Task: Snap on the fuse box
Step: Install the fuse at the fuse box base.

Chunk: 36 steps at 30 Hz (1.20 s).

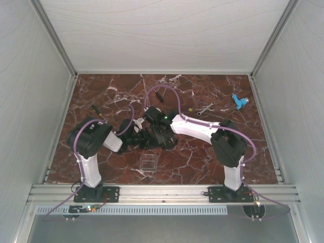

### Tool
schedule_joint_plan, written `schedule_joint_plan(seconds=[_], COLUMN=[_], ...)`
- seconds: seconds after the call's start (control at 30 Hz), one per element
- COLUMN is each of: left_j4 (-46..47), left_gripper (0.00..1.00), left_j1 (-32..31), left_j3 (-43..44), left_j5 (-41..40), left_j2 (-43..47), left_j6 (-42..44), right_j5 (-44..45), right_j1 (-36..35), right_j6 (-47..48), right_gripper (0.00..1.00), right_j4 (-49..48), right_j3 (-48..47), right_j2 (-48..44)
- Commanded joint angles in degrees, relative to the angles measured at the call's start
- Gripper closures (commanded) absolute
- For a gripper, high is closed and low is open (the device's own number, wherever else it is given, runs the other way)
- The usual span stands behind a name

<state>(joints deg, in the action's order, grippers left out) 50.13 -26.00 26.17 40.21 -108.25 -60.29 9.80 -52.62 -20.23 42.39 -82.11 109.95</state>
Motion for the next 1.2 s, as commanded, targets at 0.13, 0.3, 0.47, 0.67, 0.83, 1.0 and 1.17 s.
schedule_joint_plan(seconds=[0.13,0.3,0.47,0.67,0.83,1.0,1.17], left_j4=[-0.2,-0.2,-0.2,-0.2,-0.2,-0.2,-0.2], left_gripper=[0.88,0.88,0.88,0.88,0.88,0.88,0.88], left_j1=[-0.5,-0.4,-0.5,-0.5,-0.5,-0.5,-0.5], left_j3=[0.1,0.0,0.0,0.1,0.2,0.2,0.2], left_j5=[-1.2,-1.1,-1.0,-1.0,-1.0,-1.0,-1.0], left_j2=[0.3,0.4,0.3,0.2,0.1,0.1,0.0], left_j6=[0.3,0.4,0.3,0.3,0.3,0.3,0.3], right_j5=[2.6,1.1,-0.4,-1.5,-3.6,-4.7,-7.9], right_j1=[0.1,0.3,0.3,0.3,0.3,0.4,0.4], right_j6=[-1.2,-1.5,-1.5,-1.7,-1.3,-0.5,0.2], right_gripper=[0.85,0.94,0.98,1.00,1.00,1.00,1.00], right_j4=[2.1,2.5,2.8,3.9,4.6,4.4,1.9], right_j3=[0.4,0.6,0.6,0.3,0.5,1.1,0.9], right_j2=[-3.1,-2.1,-1.2,0.9,3.3,6.3,8.9])
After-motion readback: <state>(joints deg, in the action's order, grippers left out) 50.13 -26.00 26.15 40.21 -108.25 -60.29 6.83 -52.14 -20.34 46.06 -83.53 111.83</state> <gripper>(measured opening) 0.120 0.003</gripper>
